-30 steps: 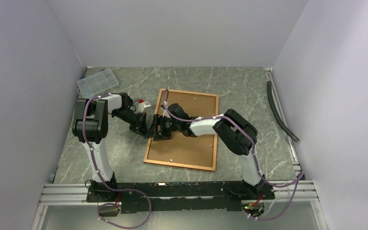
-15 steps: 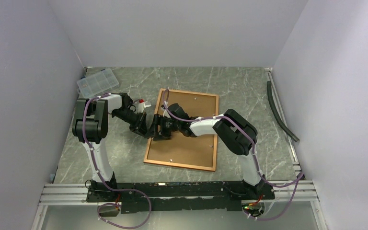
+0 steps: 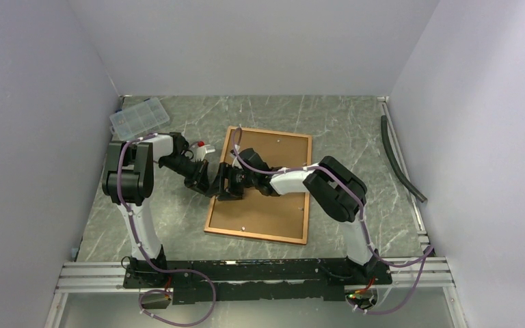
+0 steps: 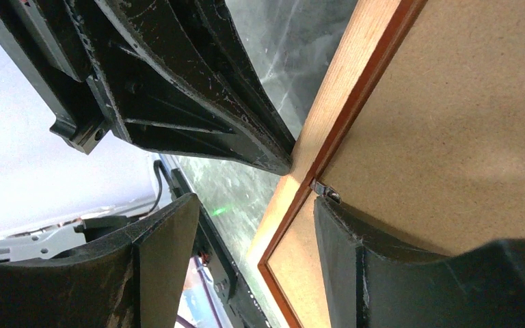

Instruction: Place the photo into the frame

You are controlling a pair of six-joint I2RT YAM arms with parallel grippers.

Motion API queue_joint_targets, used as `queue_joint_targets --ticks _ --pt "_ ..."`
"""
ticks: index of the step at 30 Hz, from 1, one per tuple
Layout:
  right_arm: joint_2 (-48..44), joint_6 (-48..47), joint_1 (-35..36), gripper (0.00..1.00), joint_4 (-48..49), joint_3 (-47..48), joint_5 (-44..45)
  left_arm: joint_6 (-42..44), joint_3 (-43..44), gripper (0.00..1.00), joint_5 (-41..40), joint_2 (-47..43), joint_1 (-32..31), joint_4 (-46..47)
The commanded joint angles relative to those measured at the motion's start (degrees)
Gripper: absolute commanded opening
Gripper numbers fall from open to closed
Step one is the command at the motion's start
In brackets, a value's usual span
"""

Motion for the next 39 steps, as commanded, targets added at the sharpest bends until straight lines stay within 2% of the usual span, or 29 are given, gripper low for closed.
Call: queue_joint_targets --ticks 1,11,17,21,24,28,31,34,39 --pt "1.2 1.3 2.7 0.66 5.4 0.8 6.6 1.7 -1.5 0.10 0.2 -1.6 -0.8 0.2" --pt "-3.9 5.0 3.4 0.65 12.7 -5.4 12.0 1.8 -1.0 0.10 1.2 -2.0 0.4 -0.9" --pt "-15.1 2.0 -0.3 0.75 9.4 -9.9 11.2 5.4 3.1 0.12 0.6 -4.0 3.2 -6.3" --pt "-24.0 -0.7 -4.8 0.81 3.9 -13.1 11.0 8.8 4.2 0.18 -2.0 -5.7 4.3 -8.6" --pt "-31.2 -3.6 -10.4 0.85 -6.5 -15.2 13.9 11.1 1.9 0.20 -5.2 -7.1 4.3 -7.7" --pt "-39.3 -8.9 -21.6 0.98 -23.3 -17.9 19.6 12.5 -3.5 0.20 -10.3 -7.9 2.6 -3.9" --pt "-43.5 -14.2 -28.9 1.00 -31.9 -18.2 26.6 11.9 -7.2 0.19 -14.2 -9.2 0.1 -0.4" --pt "-43.6 -17.9 -34.1 1.00 -35.4 -18.0 30.3 11.1 -9.6 0.19 -16.5 -10.6 -3.2 2.0" --pt "-36.8 -18.8 -37.9 1.00 -31.5 -17.5 25.9 9.2 -12.0 0.18 -18.6 -12.4 -8.9 4.2"
